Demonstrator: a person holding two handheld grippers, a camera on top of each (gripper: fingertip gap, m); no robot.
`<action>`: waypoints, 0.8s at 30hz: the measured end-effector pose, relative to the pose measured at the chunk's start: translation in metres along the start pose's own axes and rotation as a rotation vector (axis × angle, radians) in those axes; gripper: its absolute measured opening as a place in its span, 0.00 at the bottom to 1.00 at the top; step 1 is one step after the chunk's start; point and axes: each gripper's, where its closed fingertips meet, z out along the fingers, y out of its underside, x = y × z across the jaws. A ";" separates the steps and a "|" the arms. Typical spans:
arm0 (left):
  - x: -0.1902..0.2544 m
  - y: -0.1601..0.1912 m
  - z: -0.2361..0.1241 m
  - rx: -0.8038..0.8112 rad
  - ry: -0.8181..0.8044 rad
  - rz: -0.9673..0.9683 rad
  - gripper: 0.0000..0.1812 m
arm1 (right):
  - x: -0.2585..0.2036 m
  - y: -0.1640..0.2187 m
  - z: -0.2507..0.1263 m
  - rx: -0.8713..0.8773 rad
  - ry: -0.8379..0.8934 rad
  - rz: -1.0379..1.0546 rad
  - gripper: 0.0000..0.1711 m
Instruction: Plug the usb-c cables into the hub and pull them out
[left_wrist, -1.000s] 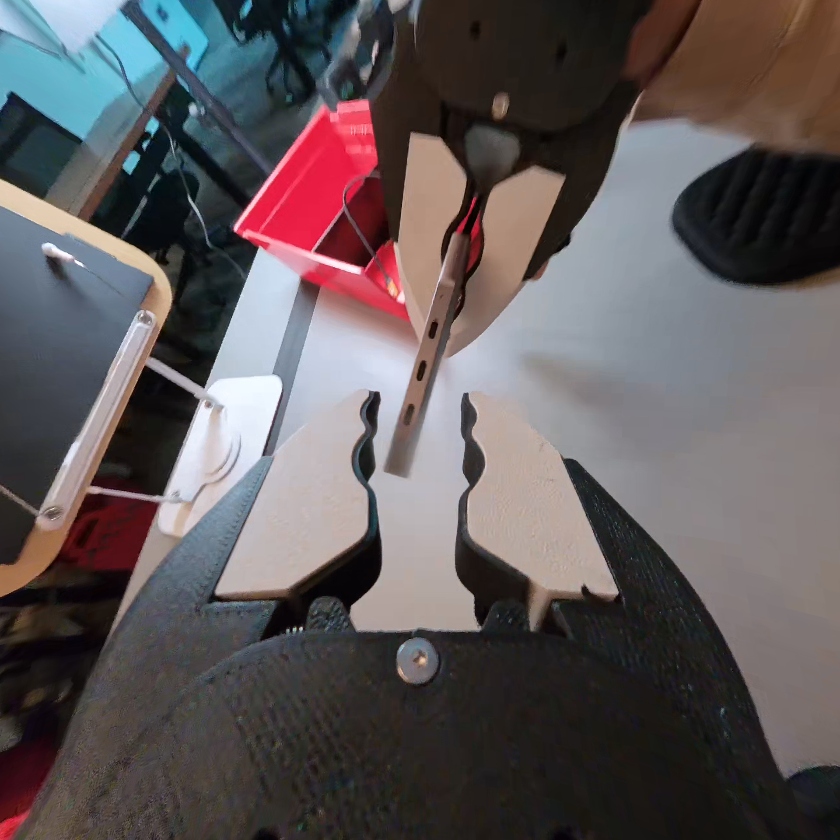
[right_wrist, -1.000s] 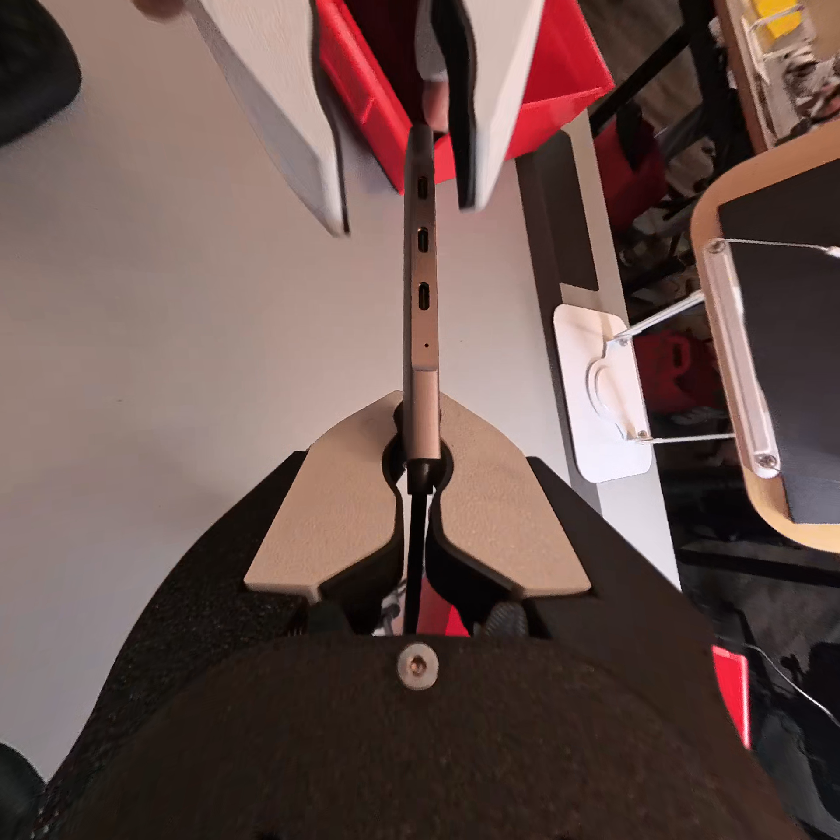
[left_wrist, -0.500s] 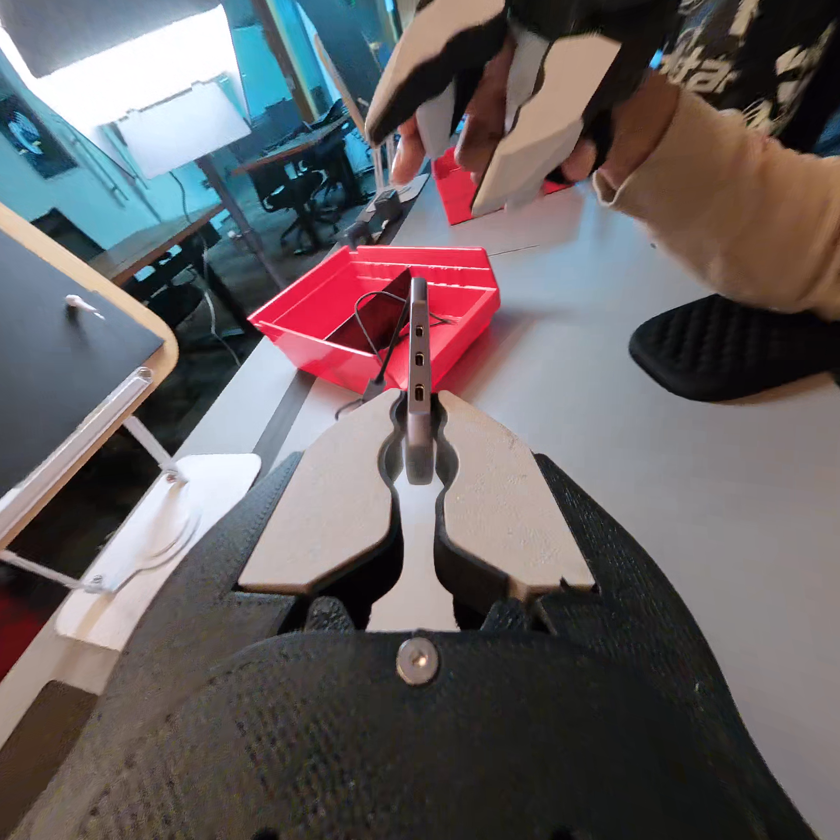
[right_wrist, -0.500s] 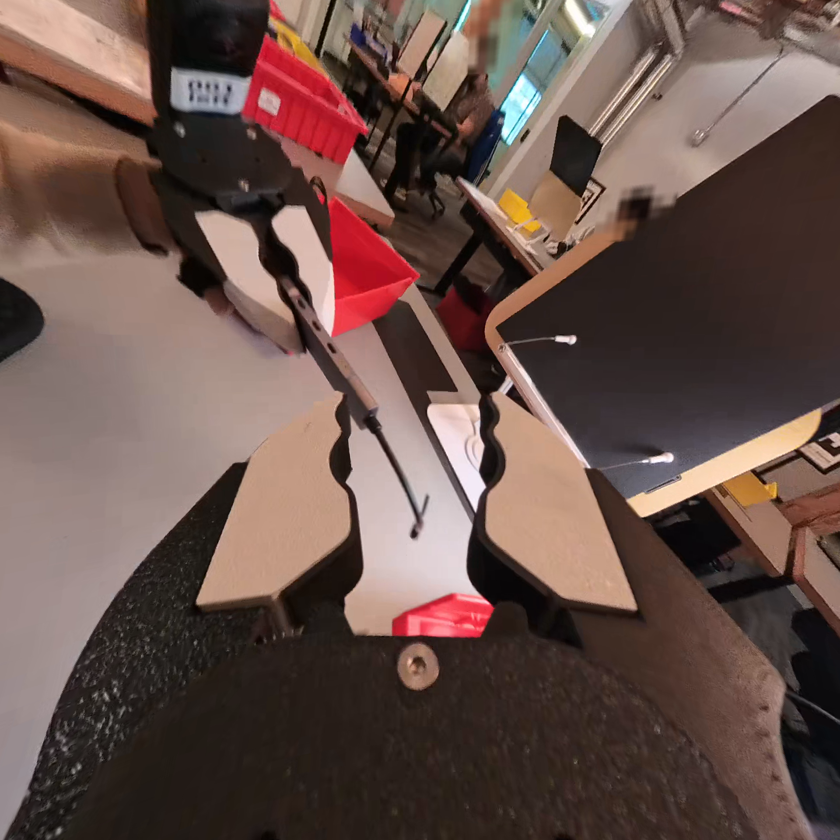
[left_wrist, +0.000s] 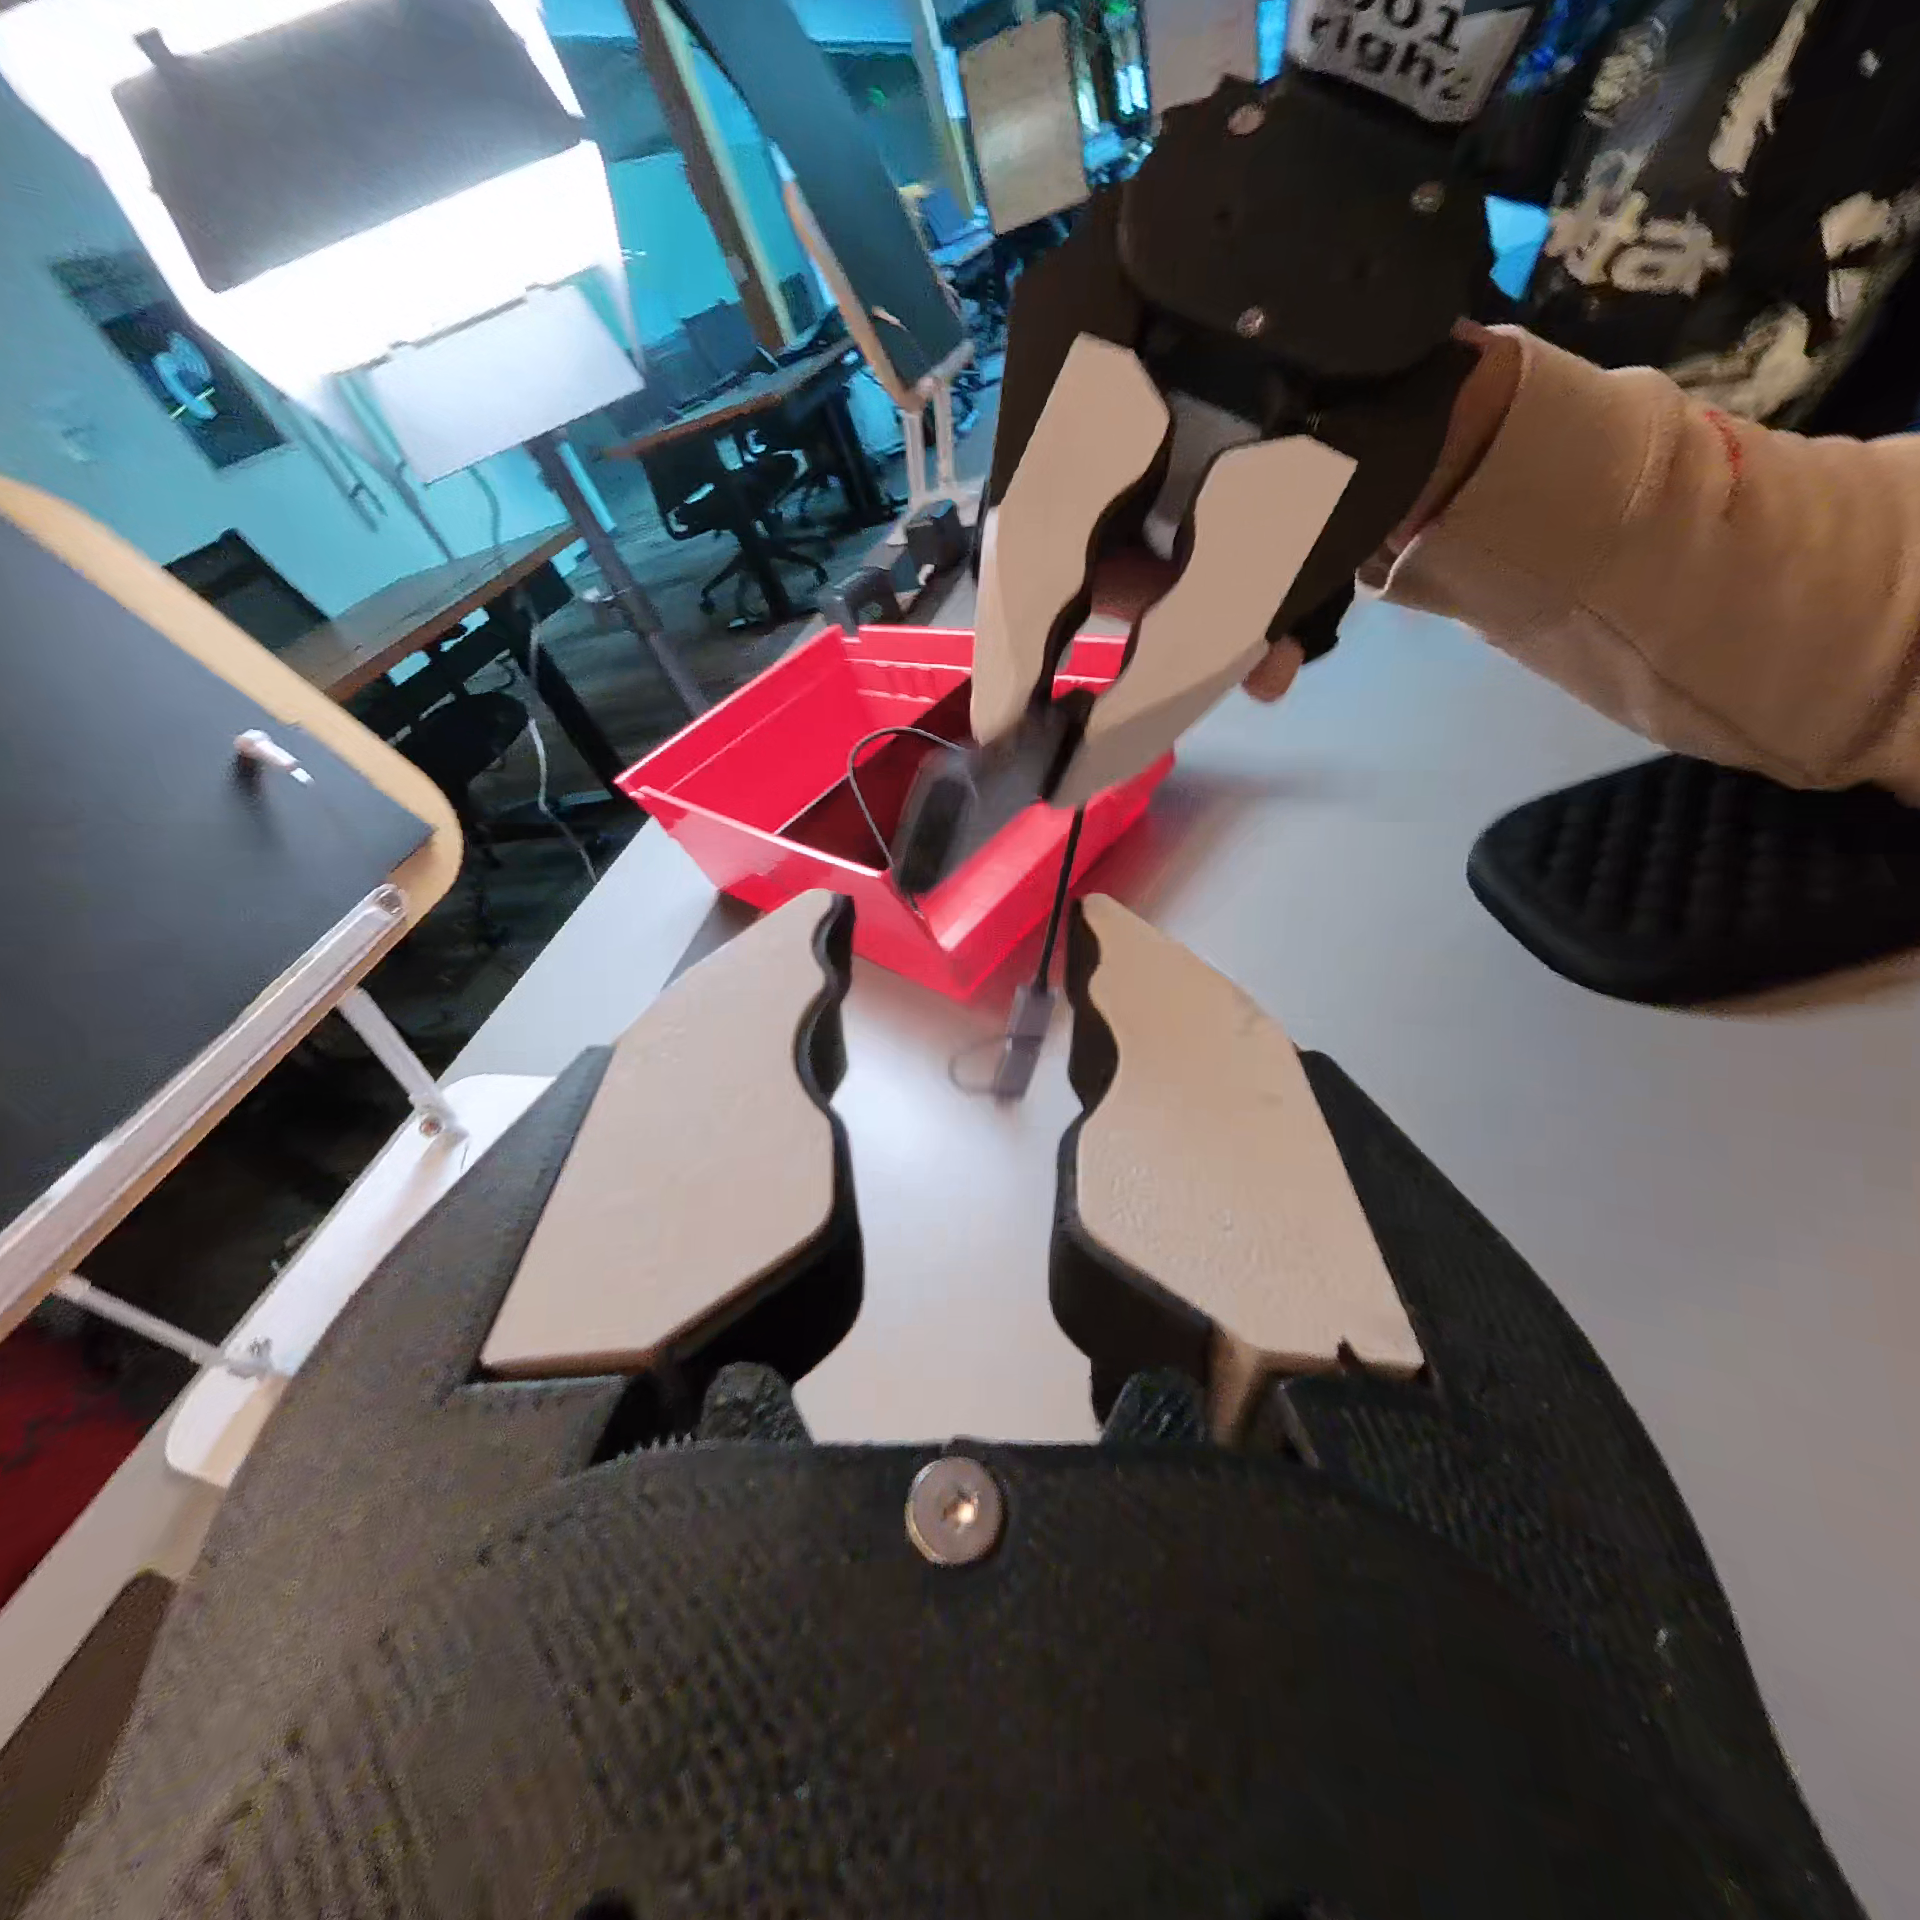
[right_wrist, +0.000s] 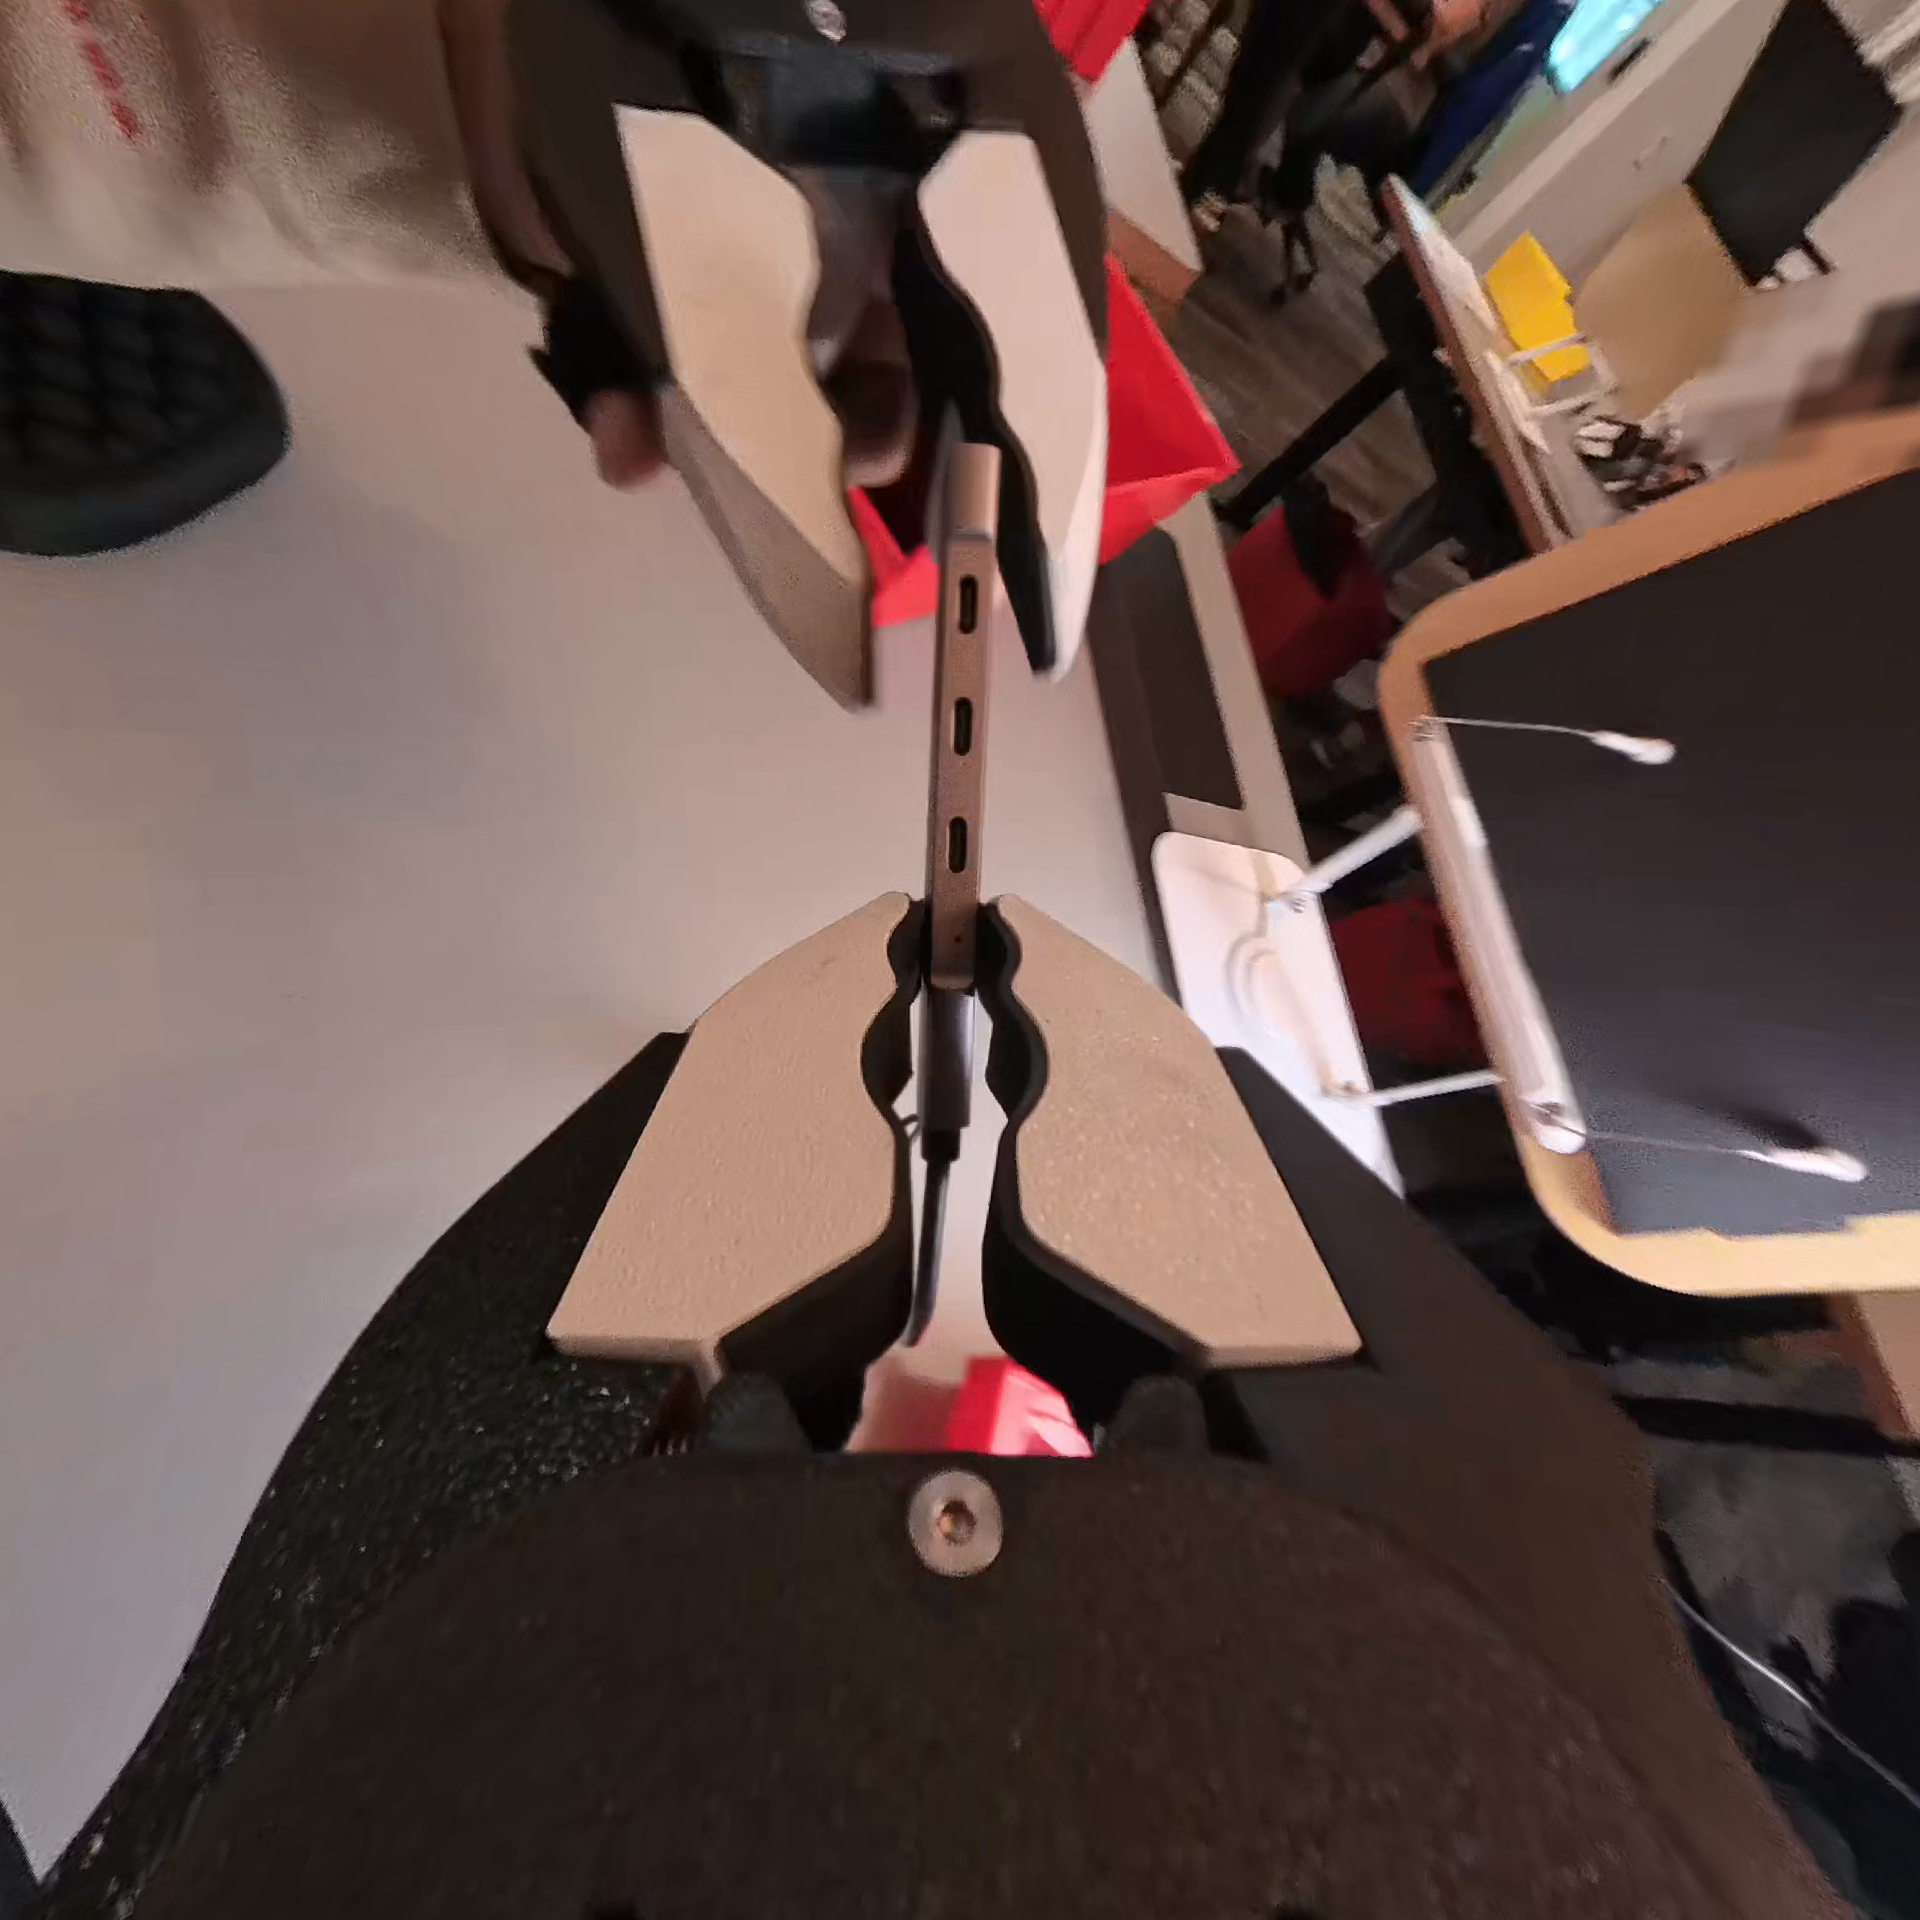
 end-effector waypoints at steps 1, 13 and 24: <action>-0.007 -0.003 -0.005 0.013 -0.021 -0.028 0.23 | 0.013 -0.001 -0.009 -0.013 0.029 -0.006 0.06; -0.069 -0.020 -0.062 0.144 -0.252 -0.149 0.21 | 0.225 0.131 -0.074 -0.483 0.429 -0.002 0.06; -0.119 -0.015 -0.126 0.231 -0.440 -0.235 0.20 | 0.172 0.348 -0.042 -0.857 0.263 0.437 0.06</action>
